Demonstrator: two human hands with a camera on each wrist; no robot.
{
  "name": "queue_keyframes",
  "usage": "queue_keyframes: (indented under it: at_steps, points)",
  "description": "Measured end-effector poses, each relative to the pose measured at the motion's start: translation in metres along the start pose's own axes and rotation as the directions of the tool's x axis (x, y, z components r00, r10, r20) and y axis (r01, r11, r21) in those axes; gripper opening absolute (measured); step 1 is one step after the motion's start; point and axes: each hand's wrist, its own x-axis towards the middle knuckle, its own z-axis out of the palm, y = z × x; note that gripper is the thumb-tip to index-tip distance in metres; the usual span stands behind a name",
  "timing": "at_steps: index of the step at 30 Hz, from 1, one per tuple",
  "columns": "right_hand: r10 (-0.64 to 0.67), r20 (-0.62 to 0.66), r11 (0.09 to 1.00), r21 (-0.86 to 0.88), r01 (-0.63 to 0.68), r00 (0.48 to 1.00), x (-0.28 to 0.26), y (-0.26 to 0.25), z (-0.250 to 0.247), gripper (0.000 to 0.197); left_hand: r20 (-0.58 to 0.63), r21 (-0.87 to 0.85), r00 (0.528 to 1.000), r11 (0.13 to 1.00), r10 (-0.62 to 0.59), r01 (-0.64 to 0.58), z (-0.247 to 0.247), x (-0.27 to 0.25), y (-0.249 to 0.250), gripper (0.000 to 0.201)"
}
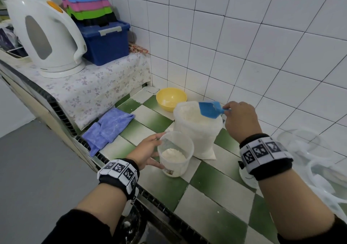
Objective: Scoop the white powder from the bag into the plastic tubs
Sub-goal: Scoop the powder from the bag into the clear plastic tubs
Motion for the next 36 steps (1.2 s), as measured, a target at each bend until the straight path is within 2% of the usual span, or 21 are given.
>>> queue_keyframes:
  at_steps: [2, 5, 9, 12, 16, 19, 23, 29, 33, 36]
  points:
    - [-0.032, 0.034, 0.984, -0.173, 0.038, 0.999, 0.002, -0.004, 0.003, 0.029, 0.002, -0.001, 1.000, 1.000, -0.003, 0.003, 0.001, 0.001, 0.000, 0.029]
    - [-0.067, 0.125, 0.937, -0.333, 0.105, 0.990, 0.004, -0.013, 0.003, 0.026, 0.010, -0.006, 1.000, 1.000, -0.010, 0.010, 0.000, 0.003, -0.001, 0.028]
    - [-0.059, 0.262, 0.930, -0.336, 0.148, 0.963, 0.012, -0.022, 0.010, 0.021, 0.016, -0.025, 1.000, 1.000, -0.014, 0.014, 0.001, 0.004, -0.002, 0.026]
    - [0.006, 0.318, 0.961, -0.263, 0.082, 0.948, 0.016, -0.025, 0.020, 0.019, 0.019, -0.027, 1.000, 1.000, -0.008, 0.008, 0.001, 0.006, -0.002, 0.027]
    - [0.140, 0.357, 0.987, -0.120, -0.103, 0.923, 0.022, -0.023, 0.037, 0.017, 0.031, -0.034, 1.000, 0.999, 0.000, 0.001, -0.001, 0.003, -0.001, 0.027]
    - [0.231, 0.363, 0.966, 0.026, -0.257, 0.903, 0.025, -0.019, 0.046, 0.026, 0.039, -0.044, 0.999, 0.999, -0.003, 0.005, -0.002, 0.002, -0.001, 0.027]
    - [0.282, 0.381, 0.925, 0.135, -0.355, 0.881, 0.024, -0.010, 0.050, 0.030, 0.040, -0.046, 0.999, 0.999, 0.000, 0.002, -0.001, 0.003, -0.001, 0.027]
    - [0.307, 0.375, 0.852, 0.303, -0.428, 0.875, 0.020, -0.001, 0.045, 0.032, 0.029, -0.051, 1.000, 0.999, 0.001, 0.000, 0.000, 0.002, -0.003, 0.027]
    - [0.298, 0.353, 0.843, 0.338, -0.418, 0.887, 0.017, 0.004, 0.037, 0.033, 0.019, -0.057, 1.000, 0.998, 0.010, -0.009, 0.001, 0.002, -0.005, 0.028]
    - [0.309, 0.331, 0.790, 0.432, -0.435, 0.891, 0.013, 0.007, 0.028, 0.030, 0.016, -0.065, 1.000, 0.998, 0.017, -0.016, 0.000, 0.002, -0.007, 0.029]
